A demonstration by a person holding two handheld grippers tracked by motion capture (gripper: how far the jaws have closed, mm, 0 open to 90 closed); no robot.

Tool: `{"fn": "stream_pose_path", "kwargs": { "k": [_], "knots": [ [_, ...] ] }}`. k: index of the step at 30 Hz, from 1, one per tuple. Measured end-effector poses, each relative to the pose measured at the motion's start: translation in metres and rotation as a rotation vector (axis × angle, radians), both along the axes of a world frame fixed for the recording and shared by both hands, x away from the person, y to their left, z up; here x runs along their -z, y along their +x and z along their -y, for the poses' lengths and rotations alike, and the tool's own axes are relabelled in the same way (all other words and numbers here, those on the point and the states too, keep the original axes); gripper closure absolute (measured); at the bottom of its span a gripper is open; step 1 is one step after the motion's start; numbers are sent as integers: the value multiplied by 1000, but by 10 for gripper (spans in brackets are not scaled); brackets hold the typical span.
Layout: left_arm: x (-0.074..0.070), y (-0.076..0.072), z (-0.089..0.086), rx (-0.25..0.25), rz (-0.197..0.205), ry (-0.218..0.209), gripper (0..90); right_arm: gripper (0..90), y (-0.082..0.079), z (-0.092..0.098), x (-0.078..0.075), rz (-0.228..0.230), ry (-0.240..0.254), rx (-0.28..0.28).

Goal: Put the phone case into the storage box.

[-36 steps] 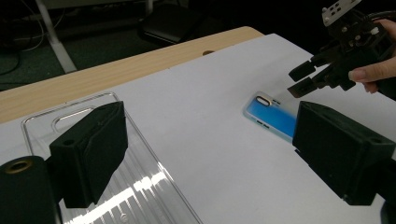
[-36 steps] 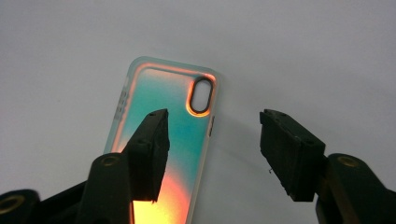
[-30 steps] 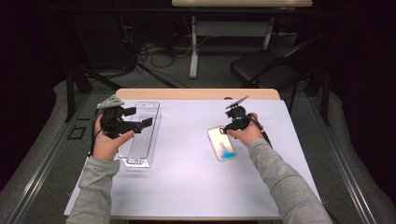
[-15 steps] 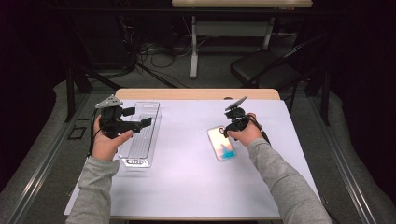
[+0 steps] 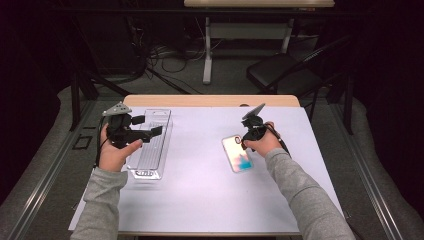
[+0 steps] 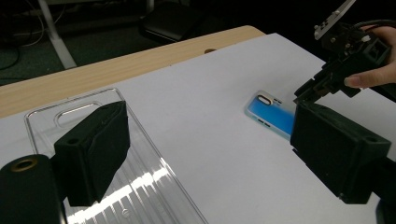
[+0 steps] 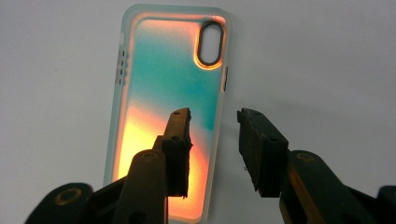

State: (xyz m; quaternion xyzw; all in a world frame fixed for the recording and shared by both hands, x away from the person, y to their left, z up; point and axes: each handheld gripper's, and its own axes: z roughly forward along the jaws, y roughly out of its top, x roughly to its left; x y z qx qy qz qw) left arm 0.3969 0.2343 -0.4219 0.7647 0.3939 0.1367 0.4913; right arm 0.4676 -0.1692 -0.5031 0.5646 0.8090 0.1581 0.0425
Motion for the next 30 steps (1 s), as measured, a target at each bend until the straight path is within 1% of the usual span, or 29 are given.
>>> {"fn": "stream_pose_path", "kwargs": {
  "k": [1, 2, 3, 4, 5, 6, 7, 8, 9, 14, 15, 17, 18, 19, 20, 21, 22, 23, 24, 26, 28, 29, 30],
  "knots": [
    [0, 0, 0, 0, 0, 1, 122, 647, 0, 0, 2, 8, 7, 0],
    [0, 0, 0, 0, -1, 1, 122, 653, 0, -1, 3, 6, -4, 0],
    [0, 0, 1, -1, -2, 3, 122, 657, 1, -3, -3, -50, -88, -14],
    [0, 0, 1, -1, -3, 3, 122, 657, 1, -4, 1, 4, -33, -8],
    [0, 0, 1, -1, -3, 2, 122, 663, 2, -5, -1, -2, -31, -12],
    [0, 0, 1, -1, -3, 2, 122, 666, 2, -7, -3, -16, -43, -18],
    [0, 0, 0, 0, -2, 1, 122, 669, 2, -10, -1, -3, -33, -10],
    [0, 0, 0, 0, -2, 1, 122, 676, 2, -12, -1, -14, -39, -2],
    [0, 0, 0, 0, -2, 0, 122, 684, 3, -13, 0, -11, -41, -12],
    [0, 0, -1, -4, -2, -1, 122, 702, 6, -14, 4, -25, -54, -1],
    [1, 0, -1, -5, -2, -2, 122, 707, 7, -14, 7, -41, -53, 21],
    [1, 0, -1, -5, -3, -1, 122, 717, 9, -12, 9, -54, -57, 30],
    [1, 0, -2, -5, -4, -1, 122, 720, 10, -11, 11, -45, -51, 22],
    [1, 0, -2, -6, -4, -1, 122, 727, 11, -11, 10, -66, -69, 30],
    [1, 0, -2, -6, -4, -1, 122, 727, 11, -11, 10, -66, -69, 30],
    [1, 0, -2, -7, -6, 0, 122, 734, 12, -10, 13, -57, -54, 45],
    [1, 0, -2, -7, -6, 0, 122, 738, 12, -10, 14, -66, -53, 55],
    [1, 0, -2, -9, -6, -1, 122, 741, 13, -9, 15, -58, -48, 50],
    [1, 0, -2, -9, -6, -1, 122, 745, 13, -10, 15, -76, -48, 65],
    [1, 0, -3, -10, -6, -3, 122, 752, 13, -10, 16, -72, -43, 67],
    [1, 0, -3, -11, -6, -3, 122, 762, 14, -11, 16, -83, -50, 69],
    [1, 0, -4, -10, -8, -4, 122, 767, 14, -11, 17, -81, -44, 74],
    [1, 0, -4, -10, -7, -3, 122, 774, 14, -11, 17, -89, -56, 68]
  ]
}}
